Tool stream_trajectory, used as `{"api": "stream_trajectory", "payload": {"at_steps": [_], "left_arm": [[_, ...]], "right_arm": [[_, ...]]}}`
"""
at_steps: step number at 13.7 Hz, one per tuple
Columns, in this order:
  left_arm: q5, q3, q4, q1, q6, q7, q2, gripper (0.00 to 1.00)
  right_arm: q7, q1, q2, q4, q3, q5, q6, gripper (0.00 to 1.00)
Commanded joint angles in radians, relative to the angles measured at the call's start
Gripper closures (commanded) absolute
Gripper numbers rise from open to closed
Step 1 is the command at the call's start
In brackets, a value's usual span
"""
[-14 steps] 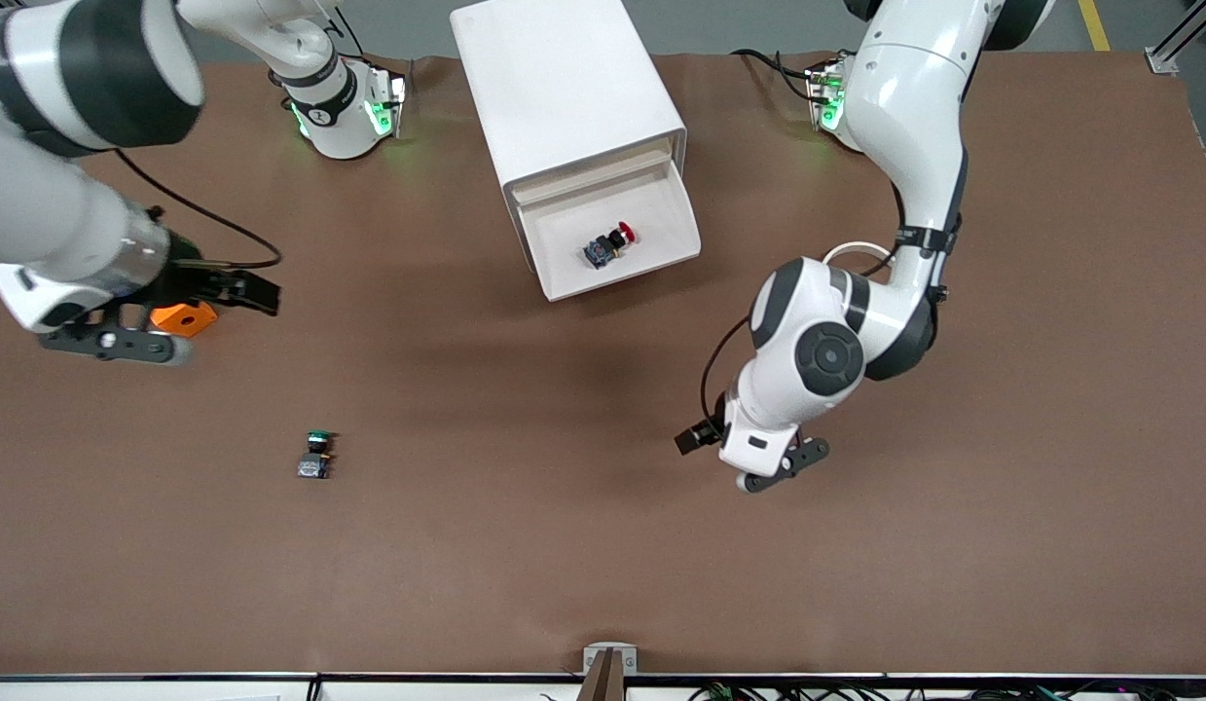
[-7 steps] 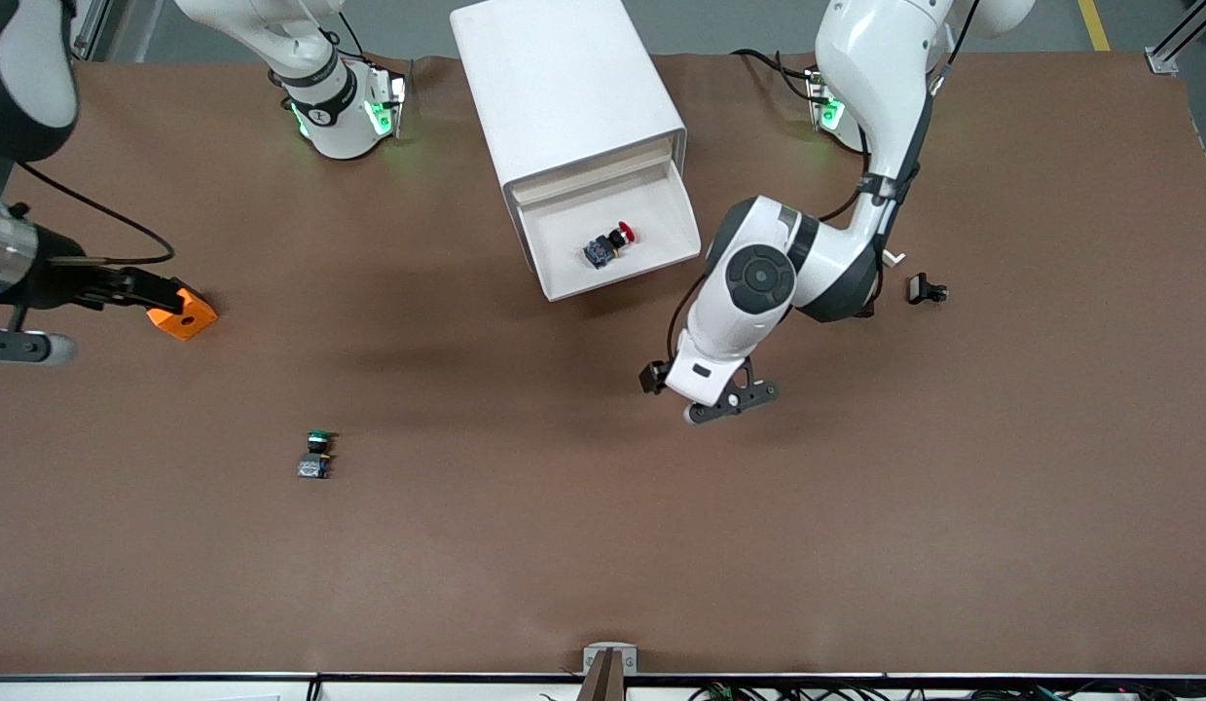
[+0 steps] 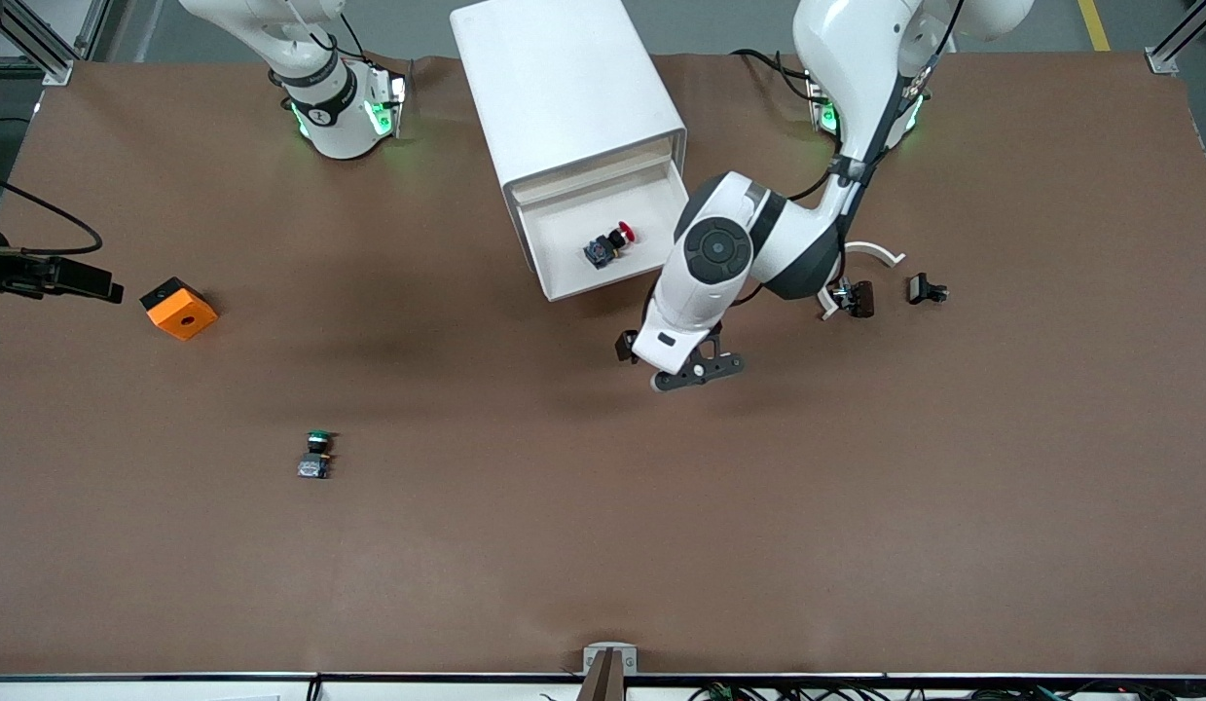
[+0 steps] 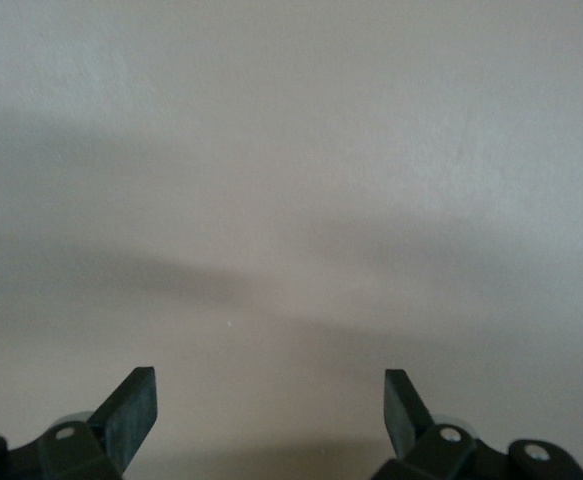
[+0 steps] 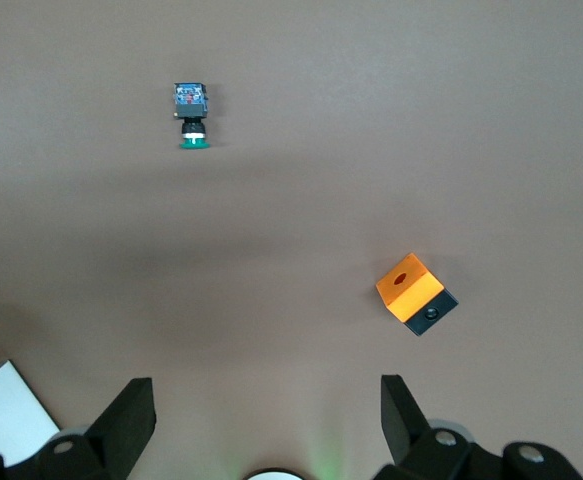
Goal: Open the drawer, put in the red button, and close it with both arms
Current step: 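Move the left gripper to the drawer front while the right gripper retracts, then push the drawer closed with the left gripper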
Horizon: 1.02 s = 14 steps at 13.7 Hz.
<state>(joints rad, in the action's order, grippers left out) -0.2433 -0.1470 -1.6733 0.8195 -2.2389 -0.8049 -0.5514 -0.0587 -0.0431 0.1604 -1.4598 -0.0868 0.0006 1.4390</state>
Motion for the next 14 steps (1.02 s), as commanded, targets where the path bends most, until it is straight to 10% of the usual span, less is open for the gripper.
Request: {"api": "stream_trajectory", "payload": {"at_steps": [1,14], "left_arm": [[0.022,-0.003,-0.042,0.044,0.027,-0.03,0.042,0.0],[0.022,0.125,-0.062,0.064,0.196,-0.085,0.079,0.0]], "right_arm": [[-0.009,-0.03,-0.007,0.056,0.016,-0.008,-0.043,0.0],[-0.004,-0.024,-0.152,-0.023,0.019,-0.007,-0.071,0.0]]}}
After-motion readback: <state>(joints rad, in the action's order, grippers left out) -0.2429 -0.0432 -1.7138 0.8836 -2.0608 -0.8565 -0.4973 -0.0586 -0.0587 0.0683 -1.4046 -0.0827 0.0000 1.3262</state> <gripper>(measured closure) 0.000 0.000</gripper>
